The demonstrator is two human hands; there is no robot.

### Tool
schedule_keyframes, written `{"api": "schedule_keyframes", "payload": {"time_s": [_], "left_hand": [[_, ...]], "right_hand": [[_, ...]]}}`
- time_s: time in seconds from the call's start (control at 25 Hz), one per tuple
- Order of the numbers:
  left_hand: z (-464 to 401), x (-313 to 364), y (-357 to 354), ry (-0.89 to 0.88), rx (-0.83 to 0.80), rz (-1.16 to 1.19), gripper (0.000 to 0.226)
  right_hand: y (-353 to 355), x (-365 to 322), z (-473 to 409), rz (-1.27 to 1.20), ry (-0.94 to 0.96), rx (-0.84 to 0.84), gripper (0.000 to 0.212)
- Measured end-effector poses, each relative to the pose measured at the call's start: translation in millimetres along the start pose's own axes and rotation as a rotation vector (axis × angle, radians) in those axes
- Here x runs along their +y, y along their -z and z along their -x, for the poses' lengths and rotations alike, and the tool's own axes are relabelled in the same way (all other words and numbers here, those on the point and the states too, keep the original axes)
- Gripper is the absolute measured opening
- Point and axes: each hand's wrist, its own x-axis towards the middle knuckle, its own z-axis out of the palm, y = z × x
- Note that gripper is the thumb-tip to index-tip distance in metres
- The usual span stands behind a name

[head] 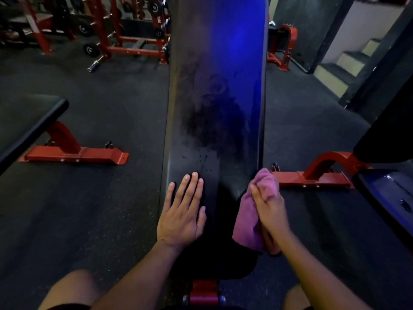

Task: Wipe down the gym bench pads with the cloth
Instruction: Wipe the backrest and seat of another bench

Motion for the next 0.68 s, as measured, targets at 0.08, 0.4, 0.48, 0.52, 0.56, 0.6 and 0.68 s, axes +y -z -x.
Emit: {"api": "schedule_keyframes", "payload": {"time_s": [0.08,0.4,0.48,0.52,0.56,0.6,0.68], "left_hand": [[-1,1,2,0.008,-0.011,0.018,0.07],[34,-26,5,-0.191,-0.098,-0.012,0.074],[35,-25,2,-0.177,-0.067,-0.001,0.075],[36,-25,0,-0.18,-0.056,-0.001,0.075],[37,-24,0,-0.186,-0.058,0.001,0.075],[37,-26,0,-0.194,-0.061,0.009,0.075],[35,-30,-1,-0.201,-0.058,0.018,0.075]], "right_hand": [[14,-8,8,0.091,0.026,-0.077,0.048],[-6,-166,-59,0.51,0.789,-0.019,0.071],[-42,-180,-86,0.791,0.858,-0.09,0.076],[-60,-179,-94,0.93,0.845,-0.1,0.076],[-76,-177,-95,1.021,0.817,-0.095,0.074],[-92,-174,-92,1.072,0.798,-0.064,0.07],[-113,-165,-75,1.029,0.865,-0.033,0.065]]}}
